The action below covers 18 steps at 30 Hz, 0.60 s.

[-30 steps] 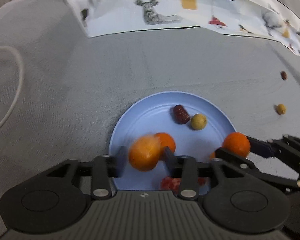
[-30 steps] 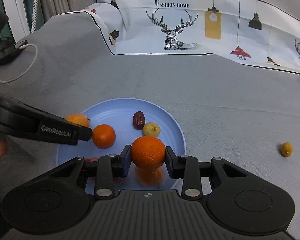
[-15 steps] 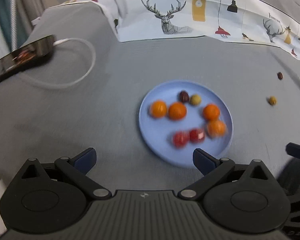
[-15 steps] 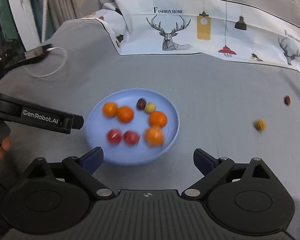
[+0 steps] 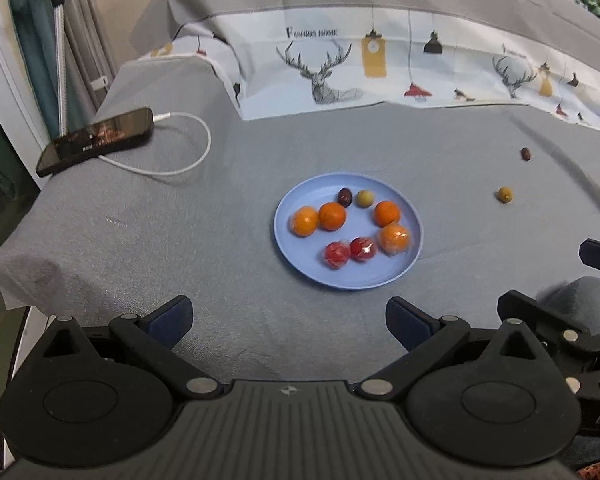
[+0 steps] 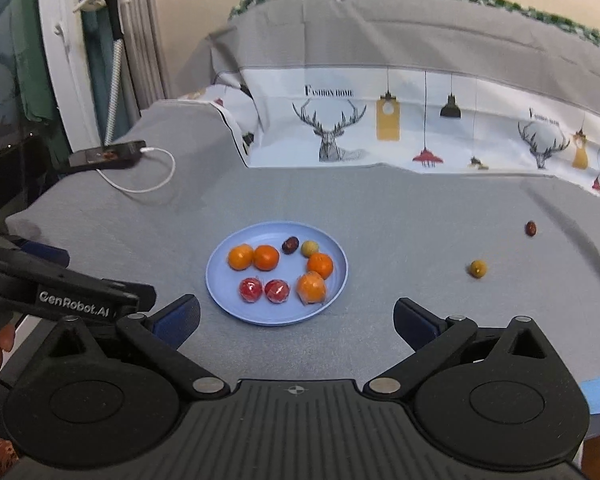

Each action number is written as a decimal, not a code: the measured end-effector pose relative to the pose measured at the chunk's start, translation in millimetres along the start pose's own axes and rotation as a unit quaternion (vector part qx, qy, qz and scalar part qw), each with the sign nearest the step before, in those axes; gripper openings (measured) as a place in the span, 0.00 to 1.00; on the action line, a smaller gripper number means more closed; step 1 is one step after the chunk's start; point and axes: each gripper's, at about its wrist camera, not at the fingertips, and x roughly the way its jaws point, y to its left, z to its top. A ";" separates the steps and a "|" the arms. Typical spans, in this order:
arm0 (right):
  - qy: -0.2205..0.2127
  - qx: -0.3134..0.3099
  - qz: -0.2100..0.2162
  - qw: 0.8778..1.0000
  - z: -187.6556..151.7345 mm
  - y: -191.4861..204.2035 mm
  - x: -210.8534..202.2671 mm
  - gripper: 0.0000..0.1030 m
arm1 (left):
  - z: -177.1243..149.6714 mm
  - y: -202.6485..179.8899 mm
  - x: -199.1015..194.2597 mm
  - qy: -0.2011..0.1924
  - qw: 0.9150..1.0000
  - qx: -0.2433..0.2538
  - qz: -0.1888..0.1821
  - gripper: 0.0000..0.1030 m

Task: Organize fruits

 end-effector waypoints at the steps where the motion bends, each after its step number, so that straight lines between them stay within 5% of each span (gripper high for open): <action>1: -0.004 0.000 0.000 1.000 -0.7 -0.3 -4.8 0.99 | -0.7 -2.0 -3.9 -0.004 1.000 0.001 -0.002 1.00; 18: -0.043 -0.001 0.013 0.999 -4.6 2.2 -37.2 0.99 | -11.9 -5.3 -39.6 -0.033 0.999 0.001 0.008 1.00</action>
